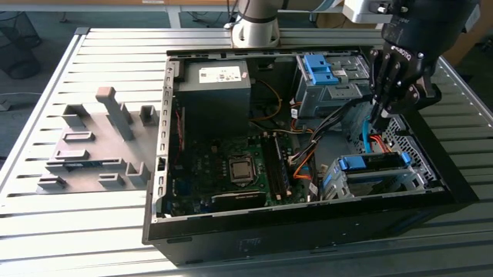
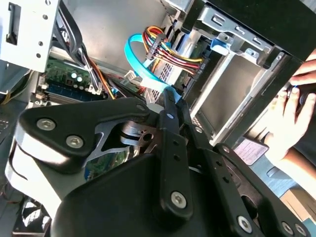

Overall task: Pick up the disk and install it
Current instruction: 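Insert the second disk wire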

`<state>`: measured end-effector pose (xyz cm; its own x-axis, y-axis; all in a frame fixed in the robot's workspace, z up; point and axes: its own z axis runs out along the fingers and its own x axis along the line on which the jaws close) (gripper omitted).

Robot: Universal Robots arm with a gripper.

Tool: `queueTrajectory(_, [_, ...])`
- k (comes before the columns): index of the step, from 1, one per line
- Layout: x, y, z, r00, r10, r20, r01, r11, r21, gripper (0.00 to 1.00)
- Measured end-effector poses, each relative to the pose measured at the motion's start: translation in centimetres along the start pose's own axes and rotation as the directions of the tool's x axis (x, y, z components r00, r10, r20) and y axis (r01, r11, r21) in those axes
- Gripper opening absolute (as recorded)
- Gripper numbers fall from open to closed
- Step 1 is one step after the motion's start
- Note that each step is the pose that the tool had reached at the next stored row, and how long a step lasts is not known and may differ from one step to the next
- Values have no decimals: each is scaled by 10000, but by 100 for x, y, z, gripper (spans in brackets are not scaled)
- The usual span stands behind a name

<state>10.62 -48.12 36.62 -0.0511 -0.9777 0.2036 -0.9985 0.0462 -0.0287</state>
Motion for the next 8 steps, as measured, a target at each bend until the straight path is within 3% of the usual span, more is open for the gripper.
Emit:
queueTrajectory(4, [41, -1, 36, 10000, 5, 4, -5, 10000, 13, 16])
queueTrajectory(8, [135, -4, 76, 9999, 10, 137, -11, 10000, 34, 16])
